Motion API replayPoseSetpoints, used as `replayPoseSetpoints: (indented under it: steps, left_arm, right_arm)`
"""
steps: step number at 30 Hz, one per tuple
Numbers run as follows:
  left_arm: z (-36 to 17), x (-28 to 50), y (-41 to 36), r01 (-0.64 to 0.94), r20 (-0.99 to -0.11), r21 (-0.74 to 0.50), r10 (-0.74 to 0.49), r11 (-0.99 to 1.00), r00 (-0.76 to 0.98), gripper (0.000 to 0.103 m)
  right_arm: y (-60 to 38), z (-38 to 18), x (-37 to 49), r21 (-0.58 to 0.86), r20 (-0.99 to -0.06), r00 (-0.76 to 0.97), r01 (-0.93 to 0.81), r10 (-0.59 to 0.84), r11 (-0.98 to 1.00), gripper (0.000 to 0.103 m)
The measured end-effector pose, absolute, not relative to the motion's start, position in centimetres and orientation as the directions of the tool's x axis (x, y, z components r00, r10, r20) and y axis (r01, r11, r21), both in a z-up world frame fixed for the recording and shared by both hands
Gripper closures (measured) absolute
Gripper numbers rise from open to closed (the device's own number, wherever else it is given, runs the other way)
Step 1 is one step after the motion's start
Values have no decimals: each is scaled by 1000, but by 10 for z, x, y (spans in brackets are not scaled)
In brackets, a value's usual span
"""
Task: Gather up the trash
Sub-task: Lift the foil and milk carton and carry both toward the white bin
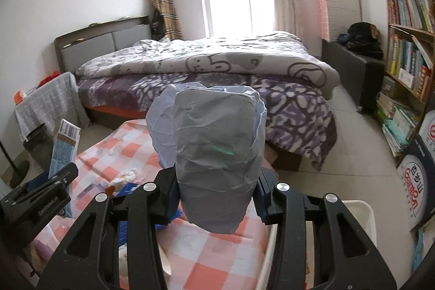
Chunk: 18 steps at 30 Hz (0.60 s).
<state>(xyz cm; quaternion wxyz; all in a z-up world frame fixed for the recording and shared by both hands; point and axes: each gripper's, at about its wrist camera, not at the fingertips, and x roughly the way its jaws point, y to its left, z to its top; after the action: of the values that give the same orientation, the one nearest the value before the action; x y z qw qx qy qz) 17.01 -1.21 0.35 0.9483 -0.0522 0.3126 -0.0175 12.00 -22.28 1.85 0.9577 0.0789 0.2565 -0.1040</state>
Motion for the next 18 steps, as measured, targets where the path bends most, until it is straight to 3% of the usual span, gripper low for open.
replayPoseSetpoints:
  steps: [18]
  left_arm:
    - [0,153,-87,154,-591,-68,-164,986,790,45]
  right_arm:
    - [-304,13,92,107,-569,765,433,-302,895,59]
